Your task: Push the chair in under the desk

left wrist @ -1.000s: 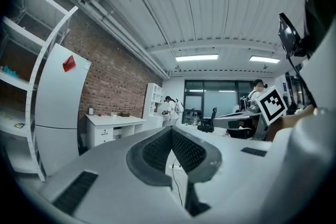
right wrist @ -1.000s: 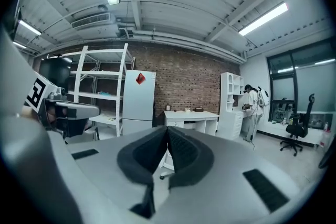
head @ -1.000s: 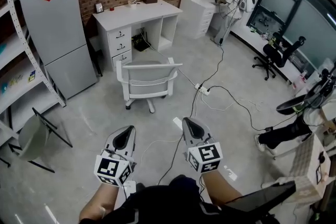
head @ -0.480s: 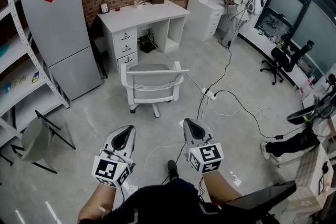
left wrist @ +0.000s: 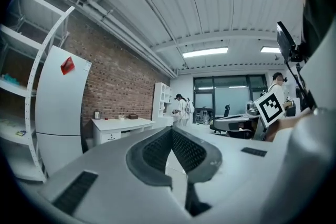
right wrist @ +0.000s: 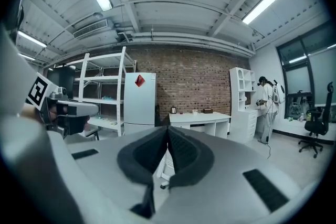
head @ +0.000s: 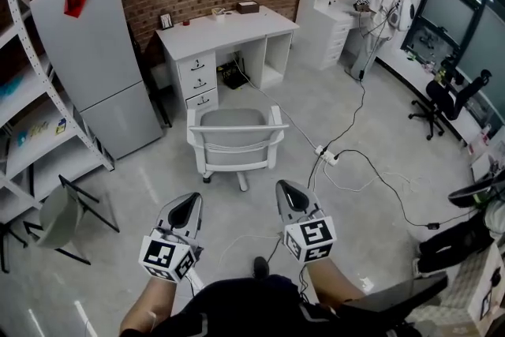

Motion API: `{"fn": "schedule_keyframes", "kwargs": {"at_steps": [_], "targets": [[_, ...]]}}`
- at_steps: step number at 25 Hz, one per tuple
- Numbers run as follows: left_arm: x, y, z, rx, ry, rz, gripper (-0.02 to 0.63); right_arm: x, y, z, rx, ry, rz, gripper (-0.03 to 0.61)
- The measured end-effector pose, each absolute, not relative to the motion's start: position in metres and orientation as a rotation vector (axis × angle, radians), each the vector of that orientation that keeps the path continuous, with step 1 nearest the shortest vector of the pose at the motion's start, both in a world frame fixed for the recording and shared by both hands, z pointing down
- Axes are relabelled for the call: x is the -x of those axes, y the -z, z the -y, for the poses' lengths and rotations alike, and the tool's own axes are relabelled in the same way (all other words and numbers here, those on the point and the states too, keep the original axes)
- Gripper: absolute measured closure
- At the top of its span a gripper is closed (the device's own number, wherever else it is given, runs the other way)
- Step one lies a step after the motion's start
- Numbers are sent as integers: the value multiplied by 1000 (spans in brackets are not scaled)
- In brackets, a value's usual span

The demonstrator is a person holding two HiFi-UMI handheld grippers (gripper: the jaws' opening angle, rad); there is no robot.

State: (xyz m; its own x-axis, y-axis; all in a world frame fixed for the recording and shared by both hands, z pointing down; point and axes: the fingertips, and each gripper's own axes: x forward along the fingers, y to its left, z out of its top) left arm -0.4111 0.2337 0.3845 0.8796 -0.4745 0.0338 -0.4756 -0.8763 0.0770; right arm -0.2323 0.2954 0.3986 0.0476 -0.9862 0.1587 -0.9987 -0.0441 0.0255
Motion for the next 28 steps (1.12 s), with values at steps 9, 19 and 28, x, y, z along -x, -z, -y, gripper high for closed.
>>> {"fn": "schedule_keyframes", "kwargs": {"at_steps": [9, 19, 28], "targets": [[352, -387, -220, -2917, 16, 655, 606, 175, -402, -270, -2127, -148, 2125, 569], [311, -383, -195, -2900, 91, 778, 606, 121, -402, -259, -2071, -145, 2193, 571], [290, -378, -190, -2913, 58, 807, 606, 93, -405, -247, -2069, -167, 2223, 571]]}}
